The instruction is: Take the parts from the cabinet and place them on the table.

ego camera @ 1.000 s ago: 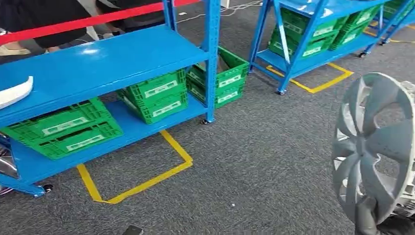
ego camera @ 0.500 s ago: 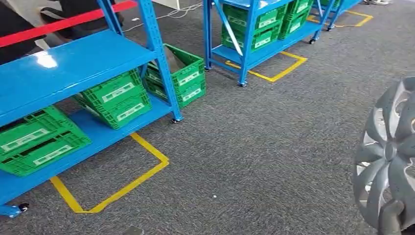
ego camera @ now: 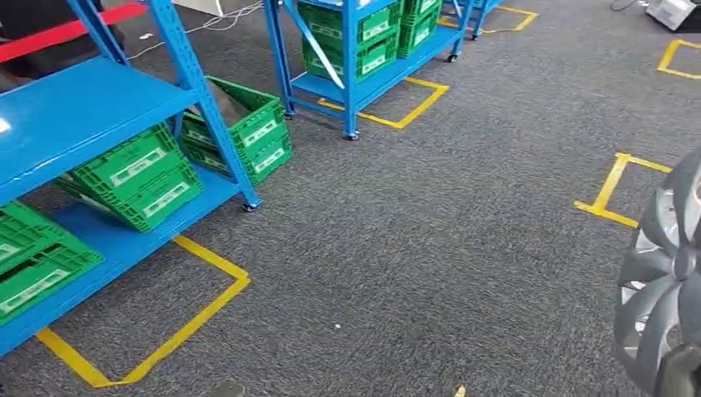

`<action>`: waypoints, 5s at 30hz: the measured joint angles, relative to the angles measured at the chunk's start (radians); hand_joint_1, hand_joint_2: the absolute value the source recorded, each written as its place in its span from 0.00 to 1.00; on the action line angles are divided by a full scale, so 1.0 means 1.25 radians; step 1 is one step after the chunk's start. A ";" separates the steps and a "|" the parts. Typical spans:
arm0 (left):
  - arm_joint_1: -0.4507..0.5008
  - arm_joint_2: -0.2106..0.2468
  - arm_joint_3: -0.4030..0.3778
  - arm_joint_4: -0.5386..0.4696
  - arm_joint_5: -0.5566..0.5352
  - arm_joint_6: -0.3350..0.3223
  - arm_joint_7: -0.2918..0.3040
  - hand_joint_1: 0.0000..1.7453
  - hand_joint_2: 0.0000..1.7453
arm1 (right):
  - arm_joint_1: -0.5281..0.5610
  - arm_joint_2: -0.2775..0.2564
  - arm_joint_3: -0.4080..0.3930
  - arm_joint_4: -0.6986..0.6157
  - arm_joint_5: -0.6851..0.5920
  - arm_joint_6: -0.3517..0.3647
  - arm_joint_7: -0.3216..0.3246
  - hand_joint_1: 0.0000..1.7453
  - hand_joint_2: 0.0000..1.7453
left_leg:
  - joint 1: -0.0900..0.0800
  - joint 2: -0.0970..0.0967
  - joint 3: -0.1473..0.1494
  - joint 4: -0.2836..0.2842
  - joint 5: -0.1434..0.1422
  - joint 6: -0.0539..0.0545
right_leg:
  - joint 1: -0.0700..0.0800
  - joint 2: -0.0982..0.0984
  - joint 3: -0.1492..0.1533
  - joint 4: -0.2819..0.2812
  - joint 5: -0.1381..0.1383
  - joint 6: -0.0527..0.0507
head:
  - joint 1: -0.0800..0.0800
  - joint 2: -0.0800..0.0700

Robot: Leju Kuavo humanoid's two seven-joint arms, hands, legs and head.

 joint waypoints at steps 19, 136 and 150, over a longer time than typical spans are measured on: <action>-0.003 0.005 0.048 0.000 -0.010 0.014 0.020 0.00 1.00 | -0.020 0.002 0.054 0.001 0.080 -0.190 -0.001 1.00 1.00 | -0.006 -0.124 -0.003 0.034 -0.027 -0.005 | 0.021 0.095 0.015 -0.102 0.059 -0.049 | -0.002 0.000; 0.006 -0.010 0.164 0.000 -0.077 -0.008 -0.021 0.00 1.00 | -0.075 0.004 0.106 -0.004 0.349 -0.354 0.000 1.00 1.00 | -0.005 -0.044 -0.135 0.295 -0.134 -0.030 | 0.018 0.041 0.028 -0.096 0.035 -0.065 | -0.002 0.000; 0.003 -0.010 0.170 0.000 -0.084 -0.005 -0.026 0.00 1.00 | -0.079 0.007 0.090 -0.004 0.356 -0.354 -0.001 1.00 1.00 | -0.009 -0.034 -0.029 0.022 0.002 0.011 | 0.017 0.017 -0.086 0.113 -0.073 -0.023 | 0.005 0.000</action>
